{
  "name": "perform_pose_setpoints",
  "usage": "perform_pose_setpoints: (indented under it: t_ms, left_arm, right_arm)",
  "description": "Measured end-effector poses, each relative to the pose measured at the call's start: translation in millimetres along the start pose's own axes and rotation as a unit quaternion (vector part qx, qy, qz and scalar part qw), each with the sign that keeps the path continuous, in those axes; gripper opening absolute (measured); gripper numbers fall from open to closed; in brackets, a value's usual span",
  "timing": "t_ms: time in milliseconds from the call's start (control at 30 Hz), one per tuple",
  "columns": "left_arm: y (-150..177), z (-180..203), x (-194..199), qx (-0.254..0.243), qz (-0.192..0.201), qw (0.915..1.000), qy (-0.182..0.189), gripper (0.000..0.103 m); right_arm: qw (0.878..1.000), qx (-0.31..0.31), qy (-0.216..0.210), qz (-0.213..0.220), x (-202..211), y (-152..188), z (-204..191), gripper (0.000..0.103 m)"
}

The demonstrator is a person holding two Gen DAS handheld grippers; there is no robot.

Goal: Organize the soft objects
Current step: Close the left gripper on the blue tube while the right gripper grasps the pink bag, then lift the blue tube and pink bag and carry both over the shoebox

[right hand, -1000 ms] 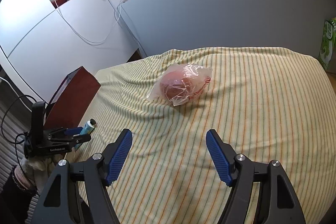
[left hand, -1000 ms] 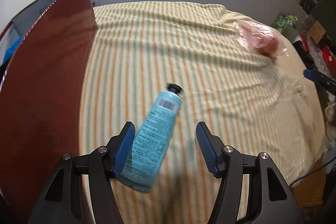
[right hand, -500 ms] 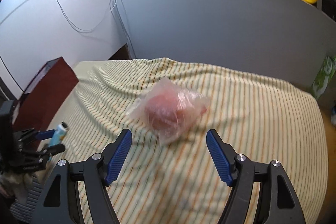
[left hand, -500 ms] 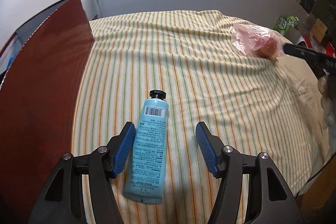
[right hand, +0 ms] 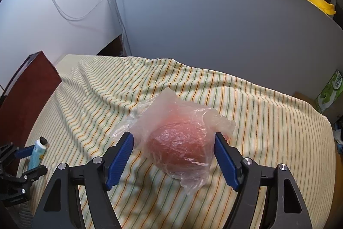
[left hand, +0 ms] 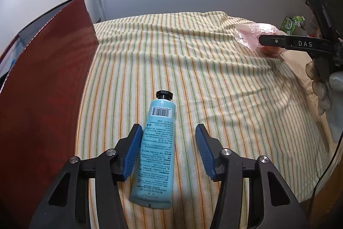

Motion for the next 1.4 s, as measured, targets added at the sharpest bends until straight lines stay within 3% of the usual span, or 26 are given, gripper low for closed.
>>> perform_pose_setpoints:
  t_ms: [100, 167, 467, 900, 1200, 1400]
  left_arm:
    - [-1, -4, 0, 0.003, 0.005, 1.0000, -0.001, 0.041]
    - [-2, -5, 1, 0.006, 0.007, 0.9999, -0.004, 0.029]
    - [2, -8, 4, 0.013, 0.016, 0.9998, 0.002, 0.027]
    - [0, 4, 28, -0.001, 0.042, 0.9990, 0.014, 0.027]
    - [-5, 12, 66, -0.014, 0.082, 0.9963, 0.021, 0.027]
    - [-6, 2, 102, -0.016, 0.113, 0.9933, 0.017, 0.027]
  right_arm:
    - [1.000, -0.003, -0.006, 0.003, -2, 1, 1, 0.067]
    - [1.000, -0.007, -0.005, 0.001, -4, -1, 3, 0.050]
    - [1.000, -0.022, -0.014, 0.012, 4, -2, 6, 0.049]
    - [0.999, -0.019, -0.016, 0.049, 50, 5, 7, 0.049]
    - [0.997, 0.000, -0.025, 0.079, 91, 7, -9, 0.049]
    - [0.993, 0.021, -0.049, 0.103, 122, -4, -39, 0.049]
Point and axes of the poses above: each gripper's, at about its wrist camera, not at the fingertips, and x roughly against the way its jaws point, z to its right, y to its underside, the point moved 1 cm from there along -x, roughly the way its jaws point, and after that the axes turned 9 degrees about y, right-handed, at the moved point
